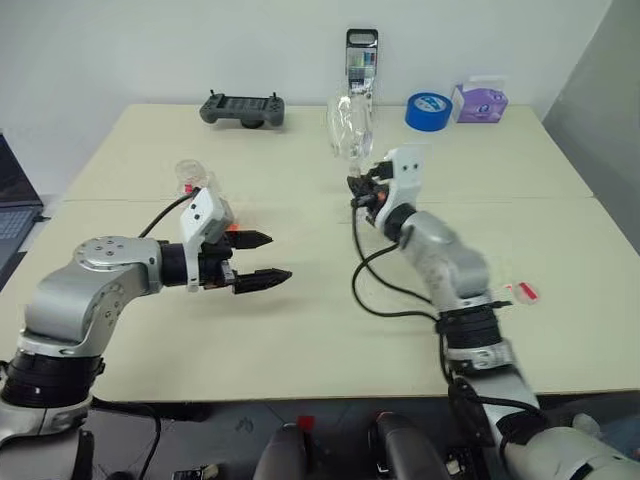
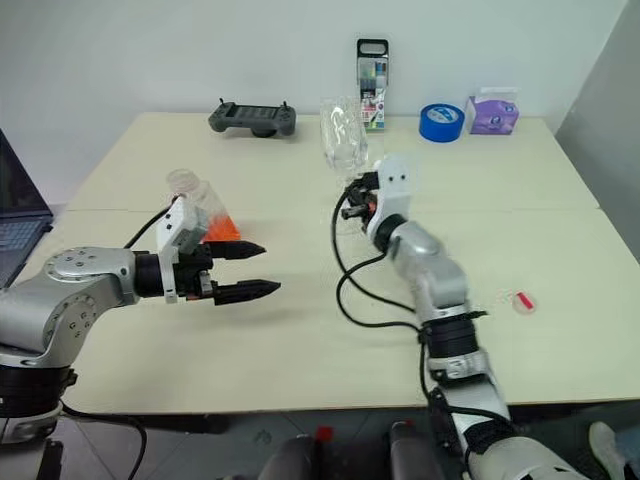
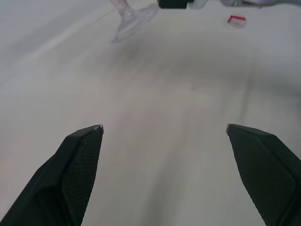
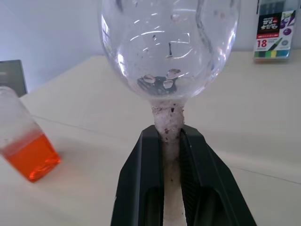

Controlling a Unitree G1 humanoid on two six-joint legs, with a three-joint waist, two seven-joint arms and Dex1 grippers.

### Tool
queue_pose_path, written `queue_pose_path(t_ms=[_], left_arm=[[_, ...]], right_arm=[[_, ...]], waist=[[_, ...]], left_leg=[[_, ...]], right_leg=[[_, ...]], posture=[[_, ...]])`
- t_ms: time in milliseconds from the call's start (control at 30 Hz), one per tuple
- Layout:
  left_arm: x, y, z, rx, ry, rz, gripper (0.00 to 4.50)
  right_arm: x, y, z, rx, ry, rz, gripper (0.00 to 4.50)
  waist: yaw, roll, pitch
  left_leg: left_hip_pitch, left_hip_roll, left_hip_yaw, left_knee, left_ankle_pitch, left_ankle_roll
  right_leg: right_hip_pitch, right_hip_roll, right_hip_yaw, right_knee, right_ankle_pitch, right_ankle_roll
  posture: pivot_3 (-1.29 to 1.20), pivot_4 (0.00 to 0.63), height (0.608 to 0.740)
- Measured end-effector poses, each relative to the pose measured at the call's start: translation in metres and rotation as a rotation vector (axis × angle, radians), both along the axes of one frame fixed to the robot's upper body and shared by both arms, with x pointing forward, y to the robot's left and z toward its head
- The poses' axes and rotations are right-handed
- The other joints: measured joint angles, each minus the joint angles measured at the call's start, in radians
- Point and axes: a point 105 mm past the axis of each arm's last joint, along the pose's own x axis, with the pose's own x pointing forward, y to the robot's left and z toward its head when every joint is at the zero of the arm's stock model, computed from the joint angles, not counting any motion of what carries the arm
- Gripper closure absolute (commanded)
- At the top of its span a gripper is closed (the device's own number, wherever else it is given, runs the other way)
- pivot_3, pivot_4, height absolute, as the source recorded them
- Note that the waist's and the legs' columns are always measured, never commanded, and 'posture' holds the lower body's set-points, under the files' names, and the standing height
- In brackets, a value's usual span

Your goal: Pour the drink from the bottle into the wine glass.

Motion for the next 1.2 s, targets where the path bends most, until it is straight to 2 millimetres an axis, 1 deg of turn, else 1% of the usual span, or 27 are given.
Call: queue_pose_path(t_ms=[100, 233, 300, 333, 567, 667, 800, 933, 1133, 1200], left_arm=[[-0.004, 0.011, 0.01, 0.007, -0.002, 0.027, 0.0], [-0.01, 0.025, 0.008, 0.045, 0.027, 0.054, 0.0], [-0.01, 0.026, 0.006, 0.045, 0.033, 0.059, 0.0], [-0.01, 0.026, 0.006, 0.045, 0.03, 0.066, 0.0], [-0.008, 0.026, 0.008, 0.043, 0.018, 0.077, 0.0], [-0.007, 0.025, 0.009, 0.044, 0.015, 0.074, 0.0], [-0.004, 0.023, 0.015, 0.045, -0.008, 0.064, 0.0], [0.0, 0.021, 0.011, 0.05, 0.011, 0.052, 0.0], [0.004, 0.019, 0.009, 0.053, 0.02, 0.034, 0.0], [0.005, 0.019, 0.011, 0.053, 0.018, 0.034, 0.0]], right_arm=[[0.004, 0.015, -0.018, 0.012, -0.007, -0.032, 4.33], [0.014, 0.013, -0.029, -0.01, -0.023, -0.09, 4.33], [0.017, 0.014, -0.035, -0.027, -0.018, -0.108, 4.33], [0.016, 0.015, -0.042, -0.046, -0.005, -0.105, 4.33], [0.013, 0.024, -0.046, -0.114, -0.003, -0.072, 4.33], [0.006, 0.026, -0.048, -0.119, -0.004, -0.035, 4.33], [-0.005, 0.021, -0.054, -0.101, 0.009, -0.017, 4.33], [-0.013, 0.006, -0.059, -0.115, 0.017, -0.018, 4.33], [-0.025, -0.003, -0.067, -0.159, 0.043, 0.02, 4.33], [-0.03, -0.006, -0.07, -0.184, 0.053, 0.048, 4.33]], waist=[[-0.001, 0.0, 0.0], [-0.002, 0.0, 0.0], [-0.003, 0.0, 0.0], [-0.003, 0.0, 0.0], [-0.005, 0.0, 0.0], [-0.005, -0.001, 0.0], [-0.005, -0.001, -0.001], [-0.003, -0.002, -0.002], [-0.002, -0.004, -0.004], [-0.003, -0.005, -0.004]], left_leg=[[0.0, -0.001, 0.0, 0.0, 0.0, 0.0], [0.001, -0.001, 0.0, 0.0, 0.0, 0.0], [0.001, 0.0, -0.001, 0.0, 0.0, 0.0], [0.001, 0.001, -0.001, 0.0, 0.0, 0.0], [0.005, 0.001, -0.001, -0.001, 0.0, 0.0], [0.005, 0.002, -0.001, -0.002, 0.0, 0.0], [0.006, 0.001, -0.001, -0.002, 0.0, 0.0], [0.007, 0.001, -0.001, -0.002, 0.0, 0.0], [0.009, 0.001, -0.001, -0.002, 0.0, 0.0], [0.014, 0.001, -0.001, -0.003, 0.0, 0.0]], right_leg=[[0.0, -0.001, 0.002, -0.001, 0.0, 0.0], [0.0, -0.001, 0.001, 0.0, 0.0, 0.0], [0.0, 0.0, 0.0, 0.0, 0.0, 0.0], [0.0, 0.0, 0.0, 0.0, 0.0, 0.0], [0.002, 0.0, 0.001, 0.001, 0.0, 0.0], [0.003, 0.001, 0.001, 0.0, 0.0, 0.0], [0.004, 0.001, 0.001, 0.0, 0.0, 0.0], [0.005, 0.001, 0.001, 0.001, 0.0, 0.0], [0.008, 0.001, 0.0, 0.0, -0.001, 0.0], [0.011, 0.001, 0.0, 0.0, -0.002, -0.002]], posture=[[0.0, 0.15, 0.74], [0.0, 0.15, 0.74], [0.0, 0.15, 0.74], [0.0, 0.15, 0.74], [0.0, 0.15, 0.74], [0.0, 0.15, 0.74], [0.0, 0.15, 0.74], [0.0, 0.15, 0.74], [0.0, 0.15, 0.74], [0.0, 0.15, 0.74]])
